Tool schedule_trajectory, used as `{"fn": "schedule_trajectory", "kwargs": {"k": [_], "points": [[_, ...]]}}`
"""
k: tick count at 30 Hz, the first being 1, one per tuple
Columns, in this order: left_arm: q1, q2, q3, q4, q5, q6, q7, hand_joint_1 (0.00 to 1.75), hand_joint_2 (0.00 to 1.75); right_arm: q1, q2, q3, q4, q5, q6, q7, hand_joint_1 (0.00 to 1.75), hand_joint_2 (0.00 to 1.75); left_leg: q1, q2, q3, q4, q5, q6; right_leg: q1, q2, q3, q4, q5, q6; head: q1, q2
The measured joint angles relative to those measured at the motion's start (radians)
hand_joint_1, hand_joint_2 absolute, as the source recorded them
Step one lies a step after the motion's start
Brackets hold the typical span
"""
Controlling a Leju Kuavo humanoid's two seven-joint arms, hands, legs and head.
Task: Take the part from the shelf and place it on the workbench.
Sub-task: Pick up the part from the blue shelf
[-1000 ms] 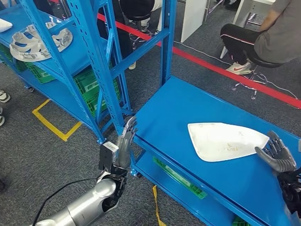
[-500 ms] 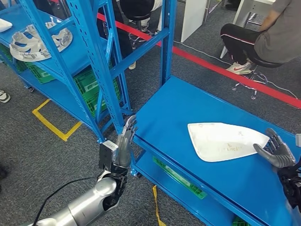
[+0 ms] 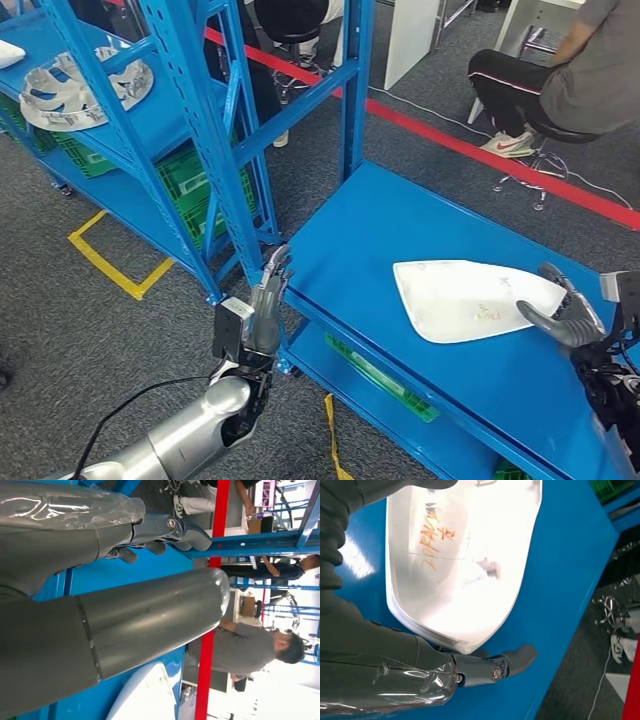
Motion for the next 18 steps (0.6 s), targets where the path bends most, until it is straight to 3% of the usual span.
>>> {"fn": "schedule_trajectory", "kwargs": {"k": [18], "points": [[0.000, -0.002, 0.000, 0.001, 0.000, 0.001, 0.000, 0.00, 0.00, -0.005, 0.028, 0.020, 0.009, 0.001, 0.008, -0.004, 0.00, 1.75, 0.000, 0.000, 0.000, 0.000, 0.000, 0.000, 0.000, 0.000, 0.000, 0.000, 0.000, 0.000, 0.000, 0.000]]}}
